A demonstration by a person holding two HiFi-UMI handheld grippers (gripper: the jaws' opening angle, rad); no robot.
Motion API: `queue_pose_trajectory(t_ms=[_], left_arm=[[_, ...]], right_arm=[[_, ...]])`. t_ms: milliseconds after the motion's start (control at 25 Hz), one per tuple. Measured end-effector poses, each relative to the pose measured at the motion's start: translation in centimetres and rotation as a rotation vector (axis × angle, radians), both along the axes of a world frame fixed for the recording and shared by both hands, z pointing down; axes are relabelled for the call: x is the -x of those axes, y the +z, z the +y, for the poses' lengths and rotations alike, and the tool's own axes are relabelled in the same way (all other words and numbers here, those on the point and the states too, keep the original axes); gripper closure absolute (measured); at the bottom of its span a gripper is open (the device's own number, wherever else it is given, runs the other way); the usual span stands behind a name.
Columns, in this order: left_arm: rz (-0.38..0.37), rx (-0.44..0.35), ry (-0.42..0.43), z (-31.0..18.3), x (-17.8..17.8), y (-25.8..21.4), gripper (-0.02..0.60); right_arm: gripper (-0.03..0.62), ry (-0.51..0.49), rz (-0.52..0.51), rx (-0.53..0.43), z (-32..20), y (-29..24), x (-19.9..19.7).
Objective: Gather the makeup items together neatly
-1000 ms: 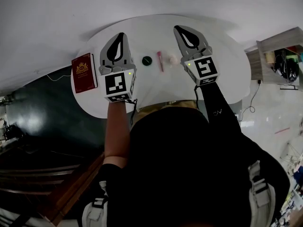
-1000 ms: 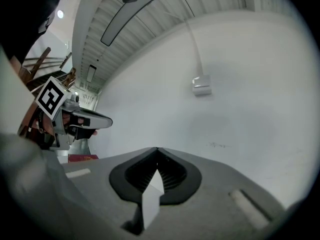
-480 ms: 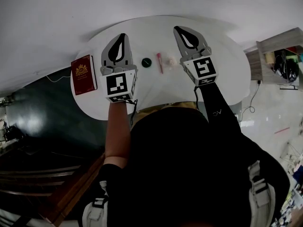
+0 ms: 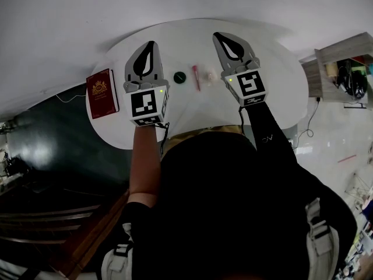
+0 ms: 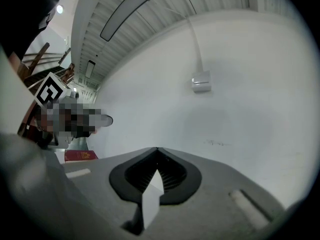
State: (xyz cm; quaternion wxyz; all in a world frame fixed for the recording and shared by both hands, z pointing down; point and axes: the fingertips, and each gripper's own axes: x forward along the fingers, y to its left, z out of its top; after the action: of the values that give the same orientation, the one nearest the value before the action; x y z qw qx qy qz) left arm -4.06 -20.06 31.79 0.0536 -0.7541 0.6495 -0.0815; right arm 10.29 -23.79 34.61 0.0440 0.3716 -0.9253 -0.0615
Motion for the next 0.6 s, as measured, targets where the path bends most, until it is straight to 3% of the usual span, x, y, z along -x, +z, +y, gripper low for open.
queue_pose_trajectory(t_ms=[600], left_arm=[[0.013,-0.001,-0.010,-0.4,0.4,0.3,0.572]], right_arm=[[0.589,0.021,-0.003,0.013,-0.8,0.2,-0.3]])
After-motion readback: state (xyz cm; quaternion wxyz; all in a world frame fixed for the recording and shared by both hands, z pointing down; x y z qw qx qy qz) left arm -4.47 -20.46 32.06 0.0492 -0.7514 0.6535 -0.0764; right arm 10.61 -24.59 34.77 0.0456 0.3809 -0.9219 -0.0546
